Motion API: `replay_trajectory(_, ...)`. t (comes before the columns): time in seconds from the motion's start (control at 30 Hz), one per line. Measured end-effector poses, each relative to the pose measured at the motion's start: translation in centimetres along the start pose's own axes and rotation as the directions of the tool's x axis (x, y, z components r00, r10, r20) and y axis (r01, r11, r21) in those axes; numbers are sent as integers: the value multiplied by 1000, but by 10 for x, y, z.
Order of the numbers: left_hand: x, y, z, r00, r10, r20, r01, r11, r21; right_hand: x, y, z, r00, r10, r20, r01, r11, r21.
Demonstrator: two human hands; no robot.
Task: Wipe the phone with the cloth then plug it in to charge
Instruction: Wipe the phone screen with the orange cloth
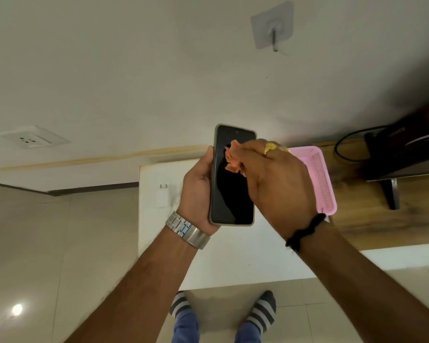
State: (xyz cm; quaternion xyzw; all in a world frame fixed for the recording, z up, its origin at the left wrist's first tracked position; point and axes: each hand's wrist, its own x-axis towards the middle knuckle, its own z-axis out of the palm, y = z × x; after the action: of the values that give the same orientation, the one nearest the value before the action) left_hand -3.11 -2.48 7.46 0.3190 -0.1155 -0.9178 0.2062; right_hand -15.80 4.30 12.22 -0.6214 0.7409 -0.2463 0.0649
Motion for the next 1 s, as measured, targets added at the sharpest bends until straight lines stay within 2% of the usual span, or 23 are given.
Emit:
replay_trajectory(0.07, 0, 0, 1, 1000, 4, 16, -3, 1000, -15, 6, -13, 5, 1000, -31, -6, 31, 999, 11)
replay_trajectory(0.17, 2, 6, -1, 1000, 18, -25, -17, 1000, 18, -13, -22, 8, 979, -137, 152, 137, 991, 12)
replay_trajectory(0.2, 1, 6, -1, 999, 2, -44, -1, 1000, 21, -16, -16, 4, 978, -136, 156, 136, 991, 10)
replay_trajectory(0.33, 1, -7, 1, 999, -30, -15, 30, 999, 12, 9, 8, 1, 1000, 16, -15, -16, 1000, 14)
replay_trajectory(0.4, 2, -6, 2, 1000, -18, 6, 18, 1000, -10, 13, -3, 5, 1000, 17, 2, -17, 999, 33)
replay_trajectory(0.5, 1, 2, 2, 1000, 6, -26, -6, 1000, -15, -7, -11, 4, 987, -88, 137, 84, 996, 38)
replay_trajectory(0.53, 1, 2, 2, 999, 0, -35, 0, 1000, -6, -9, -4, 0, 986, -91, 137, 86, 996, 36)
replay_trajectory(0.63, 2, -10, 4, 1000, 1, -29, 0, 998, 64, 6, 15, -8, 999, 40, 32, -41, 999, 20)
replay_trajectory(0.7, 2, -14, 8, 1000, -11, -2, 11, 1000, 18, 17, 6, -5, 999, 41, -9, -41, 999, 14)
replay_trajectory(0.77, 4, -9, 7, 1000, 18, 5, -18, 999, -33, 13, -12, -2, 997, -24, 74, 21, 999, 40)
replay_trajectory(0.83, 6, -3, 9, 1000, 21, -2, -21, 1000, -17, 5, -10, -9, 981, -90, 169, 85, 996, 36)
replay_trajectory(0.87, 6, -4, 9, 1000, 13, 0, -13, 1000, -7, 5, -3, -14, 981, -88, 171, 86, 996, 17)
replay_trajectory(1.0, 8, -14, 13, 1000, -16, 10, 16, 997, 73, 27, 17, -20, 998, 50, -46, -51, 999, -9)
